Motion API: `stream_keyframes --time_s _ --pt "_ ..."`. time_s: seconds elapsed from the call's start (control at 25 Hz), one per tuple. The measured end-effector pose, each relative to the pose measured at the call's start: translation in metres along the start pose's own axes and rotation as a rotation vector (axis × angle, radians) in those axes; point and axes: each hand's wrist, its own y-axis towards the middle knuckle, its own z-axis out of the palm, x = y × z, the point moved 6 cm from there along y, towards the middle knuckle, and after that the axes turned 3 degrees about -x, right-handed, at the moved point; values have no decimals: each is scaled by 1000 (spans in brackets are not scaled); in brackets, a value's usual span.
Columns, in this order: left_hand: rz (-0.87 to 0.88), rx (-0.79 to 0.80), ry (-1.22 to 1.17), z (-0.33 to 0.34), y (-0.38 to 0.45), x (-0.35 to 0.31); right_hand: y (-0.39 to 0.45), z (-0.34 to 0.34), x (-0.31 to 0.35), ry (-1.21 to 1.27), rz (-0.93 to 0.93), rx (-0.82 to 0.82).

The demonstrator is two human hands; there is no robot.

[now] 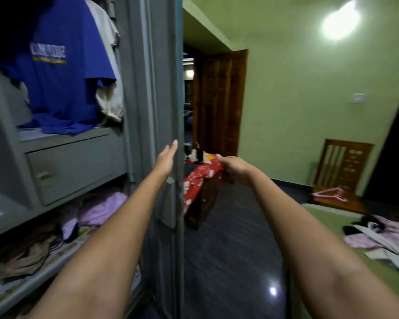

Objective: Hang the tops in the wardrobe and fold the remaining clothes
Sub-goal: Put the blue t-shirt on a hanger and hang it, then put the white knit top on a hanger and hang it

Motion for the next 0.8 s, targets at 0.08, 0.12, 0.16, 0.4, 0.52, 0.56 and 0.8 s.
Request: stream_keyframes --time_s 0.08,0.12,0.16,0.4,0.52,0.56,0.8 --pt "-9 130 -22 61 -7 -6 -26 -64 -18 0 61 -134" --pt "-9 176 -34 86 -10 -7 -31 -96 -27 -14 55 -226" --pt "-4 226 -46 113 -15 -11 -41 -125 -34 -65 58 -270" --pt "3 380 -68 216 -5 -23 -50 -231 -62 -103 136 -392" --pt "-5 405 -83 251 25 -14 -18 -258 -74 -95 134 -409" --pt "-14 409 -88 262 37 -8 -5 -263 -79 -94 142 -402" --pt "35 398 -108 319 150 -14 102 -309 -72 -125 111 -433"
